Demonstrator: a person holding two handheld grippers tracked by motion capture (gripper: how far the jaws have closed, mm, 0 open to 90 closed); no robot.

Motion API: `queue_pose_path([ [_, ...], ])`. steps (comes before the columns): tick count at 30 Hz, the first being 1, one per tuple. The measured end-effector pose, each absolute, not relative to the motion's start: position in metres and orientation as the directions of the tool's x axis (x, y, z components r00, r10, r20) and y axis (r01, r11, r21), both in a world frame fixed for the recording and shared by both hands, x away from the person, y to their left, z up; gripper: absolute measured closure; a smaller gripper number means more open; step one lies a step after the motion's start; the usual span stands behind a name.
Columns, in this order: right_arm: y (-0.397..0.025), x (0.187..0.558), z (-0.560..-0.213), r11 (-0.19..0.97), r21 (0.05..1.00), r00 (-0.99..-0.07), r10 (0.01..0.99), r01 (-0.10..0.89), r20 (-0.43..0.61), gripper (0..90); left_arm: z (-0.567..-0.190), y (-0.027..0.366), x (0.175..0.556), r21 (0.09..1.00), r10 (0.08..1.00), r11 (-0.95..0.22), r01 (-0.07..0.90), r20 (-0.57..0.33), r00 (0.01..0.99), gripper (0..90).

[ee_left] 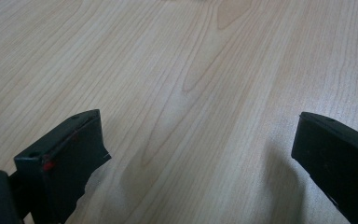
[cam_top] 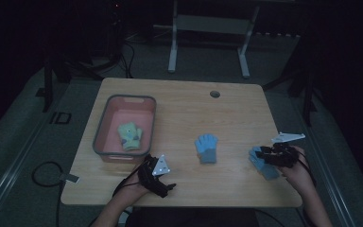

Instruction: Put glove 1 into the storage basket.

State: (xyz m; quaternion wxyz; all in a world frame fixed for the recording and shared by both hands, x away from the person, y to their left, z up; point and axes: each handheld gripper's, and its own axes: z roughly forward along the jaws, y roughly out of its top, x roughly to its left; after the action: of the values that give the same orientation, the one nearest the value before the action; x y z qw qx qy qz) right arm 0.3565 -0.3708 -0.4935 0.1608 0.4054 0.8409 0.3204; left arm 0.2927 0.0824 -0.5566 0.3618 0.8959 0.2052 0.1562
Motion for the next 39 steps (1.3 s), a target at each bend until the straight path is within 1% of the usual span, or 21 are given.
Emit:
queue_pose_path([
  [6, -0.388, 0.352, -0.502, 0.487, 0.644, -0.634, 0.773, 0.59, -0.003, 62.8, -0.557, 0.083, 0.293, 0.713, 0.482, -0.654, 0.255, 0.132, 0.866, 2.5],
  [8, -0.391, 0.35, -0.512, 0.498, 0.628, -0.646, 0.763, 0.598, 0.01, 61.8, -0.558, 0.084, 0.294, 0.711, 0.486, -0.652, 0.263, 0.126, 0.865, 2.5],
  [13, -0.393, 0.353, -0.525, 0.509, 0.595, -0.63, 0.777, 0.622, -0.006, 62.2, -0.557, 0.084, 0.293, 0.71, 0.481, -0.655, 0.258, 0.13, 0.867, 2.5],
  [14, -0.393, 0.354, -0.532, 0.526, 0.574, -0.626, 0.779, 0.627, -0.031, 62.7, -0.557, 0.083, 0.293, 0.709, 0.479, -0.658, 0.255, 0.132, 0.868, 2.5],
  [15, -0.394, 0.354, -0.534, 0.518, 0.584, -0.625, 0.781, 0.625, -0.024, 63.4, -0.558, 0.083, 0.293, 0.708, 0.478, -0.659, 0.255, 0.132, 0.868, 2.5],
  [17, -0.394, 0.353, -0.535, 0.508, 0.587, -0.618, 0.786, 0.63, -0.016, 67.5, -0.558, 0.084, 0.293, 0.708, 0.478, -0.658, 0.256, 0.13, 0.868, 2.5],
  [20, -0.39, 0.353, -0.535, 0.487, 0.586, -0.597, 0.802, 0.648, -0.006, 79.6, -0.559, 0.086, 0.295, 0.713, 0.485, -0.649, 0.265, 0.118, 0.867, 2.5],
  [23, -0.388, 0.354, -0.533, 0.451, 0.581, -0.561, 0.828, 0.678, 0.013, 84.4, -0.558, 0.086, 0.295, 0.715, 0.484, -0.647, 0.265, 0.117, 0.867, 2.5],
  [25, -0.385, 0.354, -0.531, 0.426, 0.591, -0.539, 0.842, 0.685, 0.017, 85.5, -0.558, 0.085, 0.294, 0.715, 0.484, -0.647, 0.264, 0.118, 0.867, 2.5],
  [27, -0.382, 0.356, -0.52, 0.377, 0.628, -0.5, 0.866, 0.681, 0.022, 86.1, -0.558, 0.085, 0.294, 0.713, 0.485, -0.649, 0.266, 0.119, 0.866, 2.5],
  [29, -0.38, 0.357, -0.516, 0.366, 0.635, -0.489, 0.872, 0.681, 0.022, 86.1, -0.558, 0.085, 0.295, 0.715, 0.485, -0.646, 0.267, 0.115, 0.867, 2.5],
  [35, -0.354, 0.361, -0.48, 0.3, 0.685, -0.429, 0.903, 0.664, 0.021, 86.3, -0.558, 0.085, 0.294, 0.717, 0.487, -0.644, 0.269, 0.112, 0.866, 2.5],
  [37, -0.343, 0.363, -0.473, 0.291, 0.692, -0.409, 0.913, 0.661, 0.006, 86.3, -0.558, 0.084, 0.294, 0.716, 0.484, -0.646, 0.266, 0.115, 0.868, 2.5],
  [39, -0.332, 0.365, -0.469, 0.273, 0.697, -0.394, 0.919, 0.663, 0.014, 86.2, -0.558, 0.084, 0.294, 0.714, 0.481, -0.649, 0.263, 0.117, 0.869, 2.5],
])
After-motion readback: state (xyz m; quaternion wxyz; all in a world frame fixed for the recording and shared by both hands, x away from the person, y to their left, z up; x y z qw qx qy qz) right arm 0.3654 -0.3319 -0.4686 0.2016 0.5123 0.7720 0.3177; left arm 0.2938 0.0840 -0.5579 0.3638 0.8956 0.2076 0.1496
